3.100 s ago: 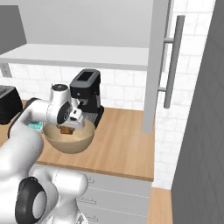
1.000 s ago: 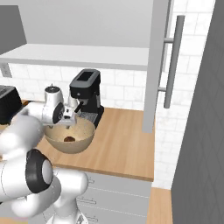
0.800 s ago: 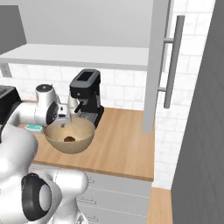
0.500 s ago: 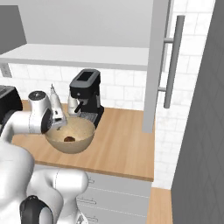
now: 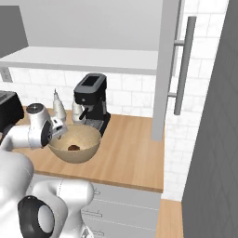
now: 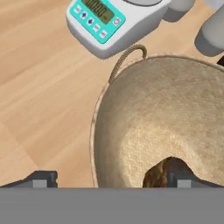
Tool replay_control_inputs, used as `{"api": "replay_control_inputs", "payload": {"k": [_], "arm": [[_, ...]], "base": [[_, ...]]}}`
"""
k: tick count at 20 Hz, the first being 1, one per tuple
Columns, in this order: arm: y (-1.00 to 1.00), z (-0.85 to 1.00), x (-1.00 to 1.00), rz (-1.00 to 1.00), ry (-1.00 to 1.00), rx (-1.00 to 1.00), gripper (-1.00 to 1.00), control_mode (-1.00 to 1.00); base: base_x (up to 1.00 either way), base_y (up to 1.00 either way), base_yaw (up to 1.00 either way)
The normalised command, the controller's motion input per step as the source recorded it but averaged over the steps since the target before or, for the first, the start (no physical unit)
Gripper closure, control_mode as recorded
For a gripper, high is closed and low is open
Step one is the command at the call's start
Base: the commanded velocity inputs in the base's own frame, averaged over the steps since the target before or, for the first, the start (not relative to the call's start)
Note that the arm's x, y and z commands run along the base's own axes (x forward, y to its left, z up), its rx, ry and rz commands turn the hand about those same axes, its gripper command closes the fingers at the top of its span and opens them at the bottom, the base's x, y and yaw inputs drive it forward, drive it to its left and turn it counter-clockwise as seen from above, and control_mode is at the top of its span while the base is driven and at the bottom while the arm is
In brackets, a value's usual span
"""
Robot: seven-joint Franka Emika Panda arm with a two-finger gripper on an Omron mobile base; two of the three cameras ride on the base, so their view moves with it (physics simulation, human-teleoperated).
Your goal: Open the cabinet, pick up the bread from the cabinet and place it in the basket. Then move the basket to the dining counter.
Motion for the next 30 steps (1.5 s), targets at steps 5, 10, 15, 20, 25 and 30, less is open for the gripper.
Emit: {"api": "replay_control_inputs", "payload": {"k": [5,10,15,20,25,30], "arm": [[0.05,-0.32,0.13,0.07,0.0,-0.24,-1.0,-1.0],[-0.16,-0.47,0.12,0.05,0.0,-0.2,-1.0,-1.0],[-0.18,-0.46,0.05,0.06,0.0,-0.15,-1.0,-1.0],[-0.48,-0.52,-0.05,0.06,0.0,-0.08,1.0,-1.0],[-0.78,-0.41,-0.09,0.03,0.0,0.0,1.0,-1.0],[-0.37,-0.08,0.14,0.03,0.0,0.0,1.0,-1.0]], "base": [[0.0,0.0,0.0],[0.0,0.0,0.0],[0.0,0.0,0.0],[0.0,0.0,0.0],[0.0,0.0,0.0],[0.0,0.0,0.0]]}}
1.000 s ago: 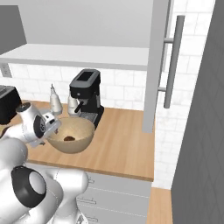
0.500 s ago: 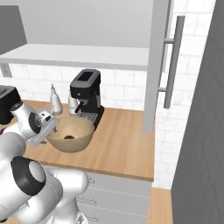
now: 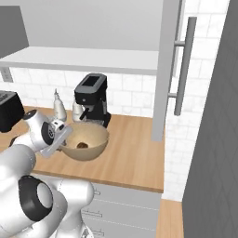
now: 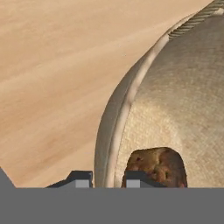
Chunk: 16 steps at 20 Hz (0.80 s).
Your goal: Open the cabinet, pick up the bread from the cabinet and place it in the basket. Then move the basket to the dining counter.
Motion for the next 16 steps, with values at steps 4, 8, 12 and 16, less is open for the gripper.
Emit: {"api": "replay_control_inputs", "payload": {"k": [4,8,12,16], "arm": [[-0.04,0.0,0.15,0.13,0.0,0.0,1.0,-1.0],[-0.15,0.29,-0.01,0.2,0.0,0.05,1.0,-1.0],[-0.07,0.74,-0.07,0.23,0.02,0.01,1.0,-1.0],[-0.08,0.53,-0.78,0.22,0.0,0.0,1.0,-1.0]], "base": [[0.0,0.0,0.0],[0.0,0.0,0.0],[0.0,0.0,0.0],[0.0,0.0,0.0]]}}
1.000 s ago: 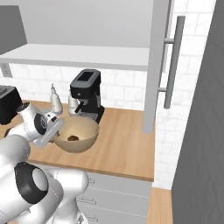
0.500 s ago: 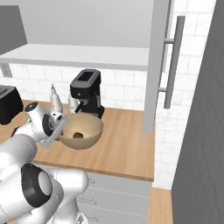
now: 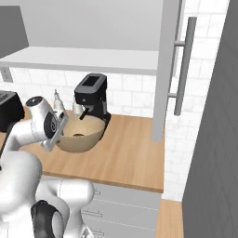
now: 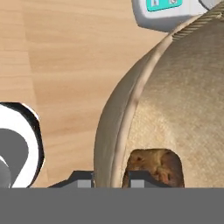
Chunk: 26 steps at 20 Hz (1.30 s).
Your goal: Open the cabinet, pick up the bread from the cabinet and place it in the basket. Then move the basket to the dining counter.
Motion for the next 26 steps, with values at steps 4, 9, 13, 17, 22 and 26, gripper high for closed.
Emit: {"api": "replay_control_inputs", "payload": {"k": [4,9,13,17,22,26], "arm": [[-0.28,0.53,-0.89,0.16,-0.01,0.0,1.0,-1.0],[-0.59,0.5,-0.4,0.23,-0.11,0.0,1.0,-1.0],[-0.37,0.49,-0.34,0.18,-0.16,0.0,1.0,-1.0],[-0.16,0.53,-0.47,0.15,-0.15,0.0,1.0,-1.0],[-0.06,0.44,-0.16,0.12,-0.04,0.0,1.0,-1.0],[-0.04,0.07,0.16,0.11,0.0,0.0,1.0,-1.0]], "base": [[0.0,0.0,0.0],[0.0,0.0,0.0],[0.0,0.0,0.0],[0.0,0.0,0.0],[0.0,0.0,0.0],[0.0,0.0,0.0]]}}
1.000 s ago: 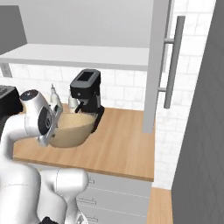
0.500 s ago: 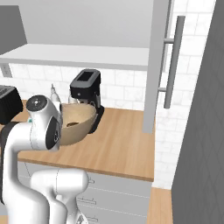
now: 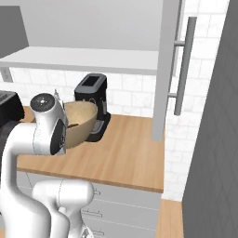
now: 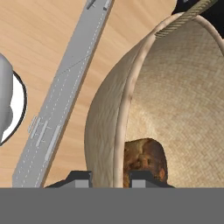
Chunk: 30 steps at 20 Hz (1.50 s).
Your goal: Open the cabinet, pick up the bread from the cabinet and place it in the basket. Then move the basket to the dining counter.
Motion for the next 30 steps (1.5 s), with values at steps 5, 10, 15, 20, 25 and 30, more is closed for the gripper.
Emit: {"api": "replay_control_inputs", "payload": {"k": [5,10,15,20,25,30], "arm": [[-0.02,0.0,0.02,0.02,0.0,0.0,1.0,-1.0],[0.0,0.0,0.0,0.0,0.0,0.0,1.0,-1.0],[0.0,0.0,0.0,0.0,0.0,0.0,1.0,-1.0],[0.0,0.0,-0.08,0.0,0.0,0.0,1.0,1.0],[0.0,0.0,0.0,0.0,0.0,0.0,1.0,1.0],[0.0,0.0,0.0,0.0,0.0,0.0,1.0,1.0]], "base": [[0.0,0.0,0.0],[0.0,0.0,0.0],[0.0,0.0,0.0],[-0.4,0.0,0.03],[-0.68,0.03,0.17],[0.0,0.0,0.74]]}}
